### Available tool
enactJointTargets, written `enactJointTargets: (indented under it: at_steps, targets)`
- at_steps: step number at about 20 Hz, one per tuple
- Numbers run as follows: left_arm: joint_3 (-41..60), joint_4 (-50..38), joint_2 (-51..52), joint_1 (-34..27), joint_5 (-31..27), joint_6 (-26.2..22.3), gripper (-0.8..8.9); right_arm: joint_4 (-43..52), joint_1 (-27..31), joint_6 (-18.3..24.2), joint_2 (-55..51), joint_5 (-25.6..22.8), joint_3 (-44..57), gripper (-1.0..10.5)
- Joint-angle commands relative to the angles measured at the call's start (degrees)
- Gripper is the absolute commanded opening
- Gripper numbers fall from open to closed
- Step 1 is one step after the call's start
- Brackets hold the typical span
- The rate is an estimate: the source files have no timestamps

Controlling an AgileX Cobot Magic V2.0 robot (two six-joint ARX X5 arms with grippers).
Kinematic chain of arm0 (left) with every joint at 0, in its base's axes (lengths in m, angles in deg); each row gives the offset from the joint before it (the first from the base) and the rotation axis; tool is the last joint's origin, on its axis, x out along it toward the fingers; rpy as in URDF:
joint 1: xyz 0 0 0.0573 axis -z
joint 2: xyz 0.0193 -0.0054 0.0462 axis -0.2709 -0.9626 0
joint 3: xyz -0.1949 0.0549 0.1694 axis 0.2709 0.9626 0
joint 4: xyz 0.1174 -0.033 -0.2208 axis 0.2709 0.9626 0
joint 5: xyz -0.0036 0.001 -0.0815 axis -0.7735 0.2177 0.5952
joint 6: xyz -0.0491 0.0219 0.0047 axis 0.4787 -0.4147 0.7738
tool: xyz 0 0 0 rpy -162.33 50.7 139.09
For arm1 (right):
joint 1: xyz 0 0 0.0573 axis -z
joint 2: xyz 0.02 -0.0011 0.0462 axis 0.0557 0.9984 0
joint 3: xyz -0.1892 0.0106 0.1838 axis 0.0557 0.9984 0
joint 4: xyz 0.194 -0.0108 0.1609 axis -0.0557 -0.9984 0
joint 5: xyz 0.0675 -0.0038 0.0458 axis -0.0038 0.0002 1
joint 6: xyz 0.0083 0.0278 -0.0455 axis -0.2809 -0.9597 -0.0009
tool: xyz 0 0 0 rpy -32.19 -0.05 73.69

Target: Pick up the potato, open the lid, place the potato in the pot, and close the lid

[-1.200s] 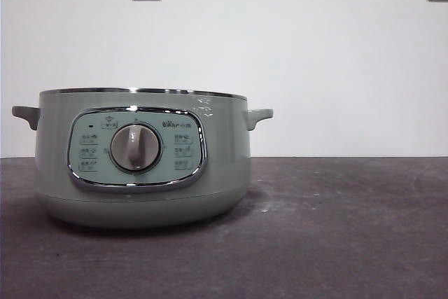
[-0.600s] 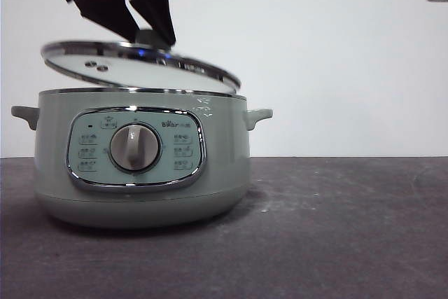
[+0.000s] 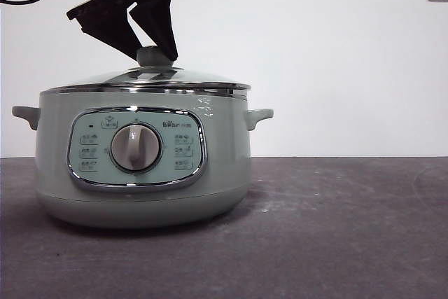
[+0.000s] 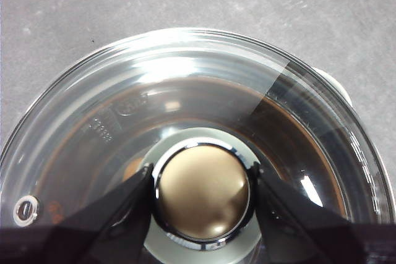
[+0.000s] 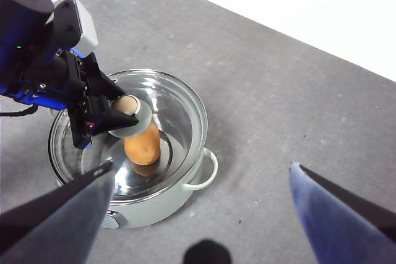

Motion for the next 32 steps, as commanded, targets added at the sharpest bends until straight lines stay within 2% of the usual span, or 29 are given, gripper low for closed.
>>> enactJointTargets:
  at_steps: [1,11,12,14,15,16,23,28,30,31,32]
  targets:
    - [-0.76,-0.26,0.42,0.09,0.57,0.63,-0.09,0.17,-0.07,-0.59,0.0,-0.22,0.22,4.7]
    - [-0.76,2.49,0.42,0.09,0.52,0.44,0.04,0.2,-0.07,-0.59,0.0,-0.2,0.22,4.7]
    - [-0.76,2.4,0.42,0.09,0.55,0.44,0.36,0.2,-0.07,-0.59,0.0,-0.2,0.22,4.7]
    - [-0.76,2.03,0.42,0.07,0.55,0.46,2.36,0.2,-0.07,-0.59,0.0,-0.2,0.22,4.7]
    - [-0.76,1.62,0.42,0.0,0.55,0.46,3.04,0.2,-0.07,-0.59,0.0,-0.2,0.22,4.7]
    - [-0.76,0.92,0.42,-0.02,0.52,0.48,3.25,0.2,-0.07,-0.59,0.0,-0.2,0.22,4.7]
    - [-0.76,-0.76,5.64,0.28,-0.85,2.45,3.25,-1.55,-0.07,-0.59,0.0,-0.2,0.24,4.7]
    - [-0.76,5.64,15.52,0.76,-0.83,3.28,3.17,-8.15,-0.07,-3.28,-0.63,-0.2,1.53,4.7]
    - [-0.76,8.02,19.61,1.88,-0.79,3.28,3.09,-6.73,-0.07,-4.68,-2.89,-0.22,5.73,4.6]
    - [-0.74,9.29,21.62,2.54,-0.83,3.21,2.67,-4.85,-0.07,-5.05,-4.44,-0.2,8.87,4.0]
    - [-0.7,10.64,23.5,3.32,-0.85,3.17,1.5,-2.43,-0.07,-5.14,-6.54,-0.22,12.92,2.9]
